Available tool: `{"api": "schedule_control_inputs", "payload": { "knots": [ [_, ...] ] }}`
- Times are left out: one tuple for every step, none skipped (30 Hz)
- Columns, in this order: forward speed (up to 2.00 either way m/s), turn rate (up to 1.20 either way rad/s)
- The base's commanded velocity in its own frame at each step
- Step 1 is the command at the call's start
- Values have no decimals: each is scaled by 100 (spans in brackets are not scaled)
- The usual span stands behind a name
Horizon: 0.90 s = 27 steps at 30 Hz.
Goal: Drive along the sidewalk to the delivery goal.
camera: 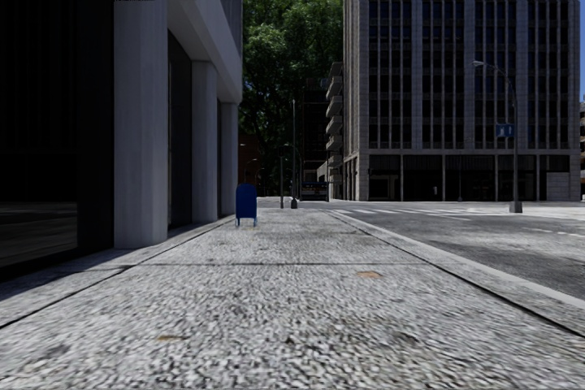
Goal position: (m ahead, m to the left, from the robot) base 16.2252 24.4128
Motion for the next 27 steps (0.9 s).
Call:
{"api": "schedule_control_inputs", "payload": {
  "knots": [
    [200,0],
    [200,0],
    [200,0],
    [200,0],
    [200,0],
    [200,0],
    [200,0],
    [200,0],
    [200,0],
    [200,0],
    [200,0],
    [200,0],
    [200,0],
    [200,0],
    [200,0],
    [200,0],
    [200,0],
    [200,0],
    [200,-5],
    [200,-5],
    [200,-18],
    [200,-32],
    [200,-35],
    [200,-35],
    [200,-36],
    [200,-24],
    [200,-6]
  ]
}}
